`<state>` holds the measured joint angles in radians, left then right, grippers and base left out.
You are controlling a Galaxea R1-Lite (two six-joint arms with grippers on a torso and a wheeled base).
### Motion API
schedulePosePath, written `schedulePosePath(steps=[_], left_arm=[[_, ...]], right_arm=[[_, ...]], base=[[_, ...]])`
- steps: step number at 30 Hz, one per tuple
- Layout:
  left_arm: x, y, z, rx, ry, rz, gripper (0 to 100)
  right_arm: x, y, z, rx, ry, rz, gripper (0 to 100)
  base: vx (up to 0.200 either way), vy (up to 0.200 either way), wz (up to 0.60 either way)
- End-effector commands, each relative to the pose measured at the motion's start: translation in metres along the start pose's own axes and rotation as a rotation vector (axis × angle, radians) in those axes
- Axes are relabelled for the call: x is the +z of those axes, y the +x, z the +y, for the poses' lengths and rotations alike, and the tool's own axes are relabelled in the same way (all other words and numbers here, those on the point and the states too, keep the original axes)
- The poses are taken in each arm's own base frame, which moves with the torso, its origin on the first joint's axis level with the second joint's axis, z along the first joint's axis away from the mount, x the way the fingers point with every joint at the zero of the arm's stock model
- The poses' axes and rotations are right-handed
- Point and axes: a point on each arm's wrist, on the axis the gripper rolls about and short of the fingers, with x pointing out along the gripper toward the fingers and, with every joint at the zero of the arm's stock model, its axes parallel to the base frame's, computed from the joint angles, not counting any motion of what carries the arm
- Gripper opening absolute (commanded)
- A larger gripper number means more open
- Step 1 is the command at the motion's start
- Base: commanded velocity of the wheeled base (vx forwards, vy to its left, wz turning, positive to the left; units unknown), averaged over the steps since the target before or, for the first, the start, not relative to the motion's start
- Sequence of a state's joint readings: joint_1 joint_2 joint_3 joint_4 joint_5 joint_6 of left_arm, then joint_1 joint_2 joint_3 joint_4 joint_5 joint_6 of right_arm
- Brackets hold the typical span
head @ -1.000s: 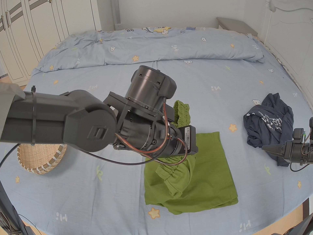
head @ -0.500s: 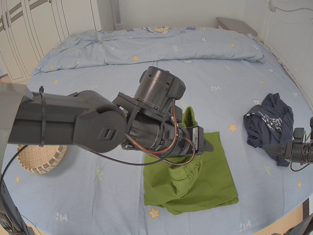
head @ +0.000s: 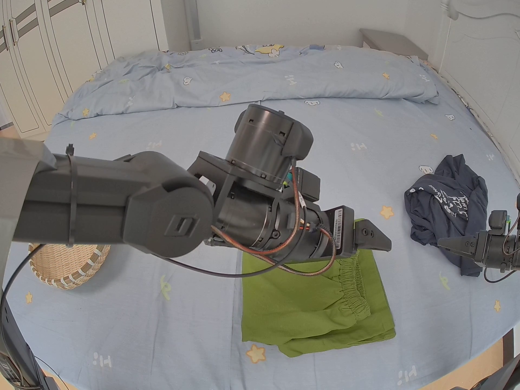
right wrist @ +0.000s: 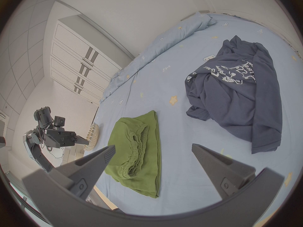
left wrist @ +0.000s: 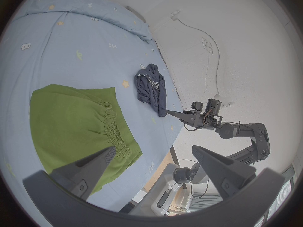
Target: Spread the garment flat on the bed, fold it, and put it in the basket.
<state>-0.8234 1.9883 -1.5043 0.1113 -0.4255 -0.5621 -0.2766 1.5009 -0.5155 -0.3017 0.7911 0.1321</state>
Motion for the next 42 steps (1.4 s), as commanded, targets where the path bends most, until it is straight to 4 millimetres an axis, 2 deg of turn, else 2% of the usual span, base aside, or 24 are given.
schedulePosePath(steps=[1,4,5,8,10,11,12,14,15,16,17,18,21,24,27,28,31,36,42], left_arm=[[-0.007,-0.001,0.009,0.028,-0.021,0.019,100],[-0.009,-0.004,0.018,0.047,-0.04,0.025,100],[-0.005,-0.013,0.033,0.08,-0.065,0.004,100],[-0.003,-0.027,0.055,0.124,-0.095,-0.026,100],[-0.003,-0.056,0.068,0.148,-0.118,-0.095,100],[-0.003,-0.064,0.068,0.148,-0.118,-0.113,100],[-0.004,-0.089,0.07,0.144,-0.114,-0.181,100],[-0.004,-0.12,0.068,0.139,-0.1,-0.278,100],[-0.008,-0.145,0.067,0.129,-0.091,-0.344,100],[-0.009,-0.147,0.066,0.127,-0.089,-0.348,100],[-0.019,-0.174,0.061,0.095,-0.069,-0.4,100],[-0.026,-0.186,0.059,0.081,-0.062,-0.416,100],[-0.047,-0.209,0.059,0.058,-0.058,-0.437,100],[-0.051,-0.213,0.057,0.047,-0.036,-0.456,100],[-0.048,-0.214,0.055,0.029,-0.012,-0.476,100],[-0.048,-0.214,0.055,0.029,-0.012,-0.476,100],[-0.049,-0.214,0.055,0.022,-0.012,-0.475,100],[-0.048,-0.213,0.055,0.021,-0.011,-0.474,100],[-0.048,-0.212,0.055,0.021,-0.013,-0.471,100]], right_arm=[[0.0,0.0,0.0,0.001,0.0,0.001,100],[-0.001,0.001,0.0,0.003,0.0,0.003,100],[-0.001,0.001,0.001,0.008,-0.002,0.006,100],[-0.002,0.001,0.004,0.023,-0.003,0.012,100],[-0.007,0.006,0.015,0.107,-0.013,0.054,100],[-0.008,0.008,0.018,0.129,-0.016,0.066,100],[-0.011,0.015,0.028,0.194,-0.018,0.109,100],[-0.012,0.023,0.038,0.248,-0.021,0.149,100],[-0.012,0.03,0.045,0.283,-0.028,0.174,100],[-0.012,0.031,0.046,0.288,-0.028,0.177,100],[-0.008,0.048,0.051,0.32,-0.027,0.223,100],[-0.006,0.06,0.053,0.335,-0.028,0.253,100],[-0.006,0.091,0.055,0.357,-0.025,0.323,100],[-0.009,0.119,0.054,0.366,-0.02,0.383,100],[-0.014,0.139,0.056,0.359,-0.028,0.423,100],[-0.014,0.139,0.056,0.359,-0.028,0.423,100],[-0.025,0.164,0.054,0.314,-0.031,0.471,100],[-0.022,0.183,0.042,0.285,-0.019,0.473,100],[-0.012,0.195,0.027,0.256,0.002,0.459,100]], base=[[0.0,0.0,0.0],[0.0,0.0,0.0],[0.0,0.0,0.0],[0.0,0.0,0.0],[0.0,0.0,0.0],[0.0,0.0,0.0],[0.0,0.0,0.0],[0.0,0.0,0.0],[0.0,0.0,0.0],[0.0,0.0,0.0],[0.0,0.0,0.0],[0.0,0.0,0.0],[0.0,0.0,0.0],[0.0,0.0,0.0],[0.0,0.0,0.0],[0.0,0.0,0.0],[0.0,0.0,0.0],[0.0,0.0,0.0],[0.0,0.0,0.0]])
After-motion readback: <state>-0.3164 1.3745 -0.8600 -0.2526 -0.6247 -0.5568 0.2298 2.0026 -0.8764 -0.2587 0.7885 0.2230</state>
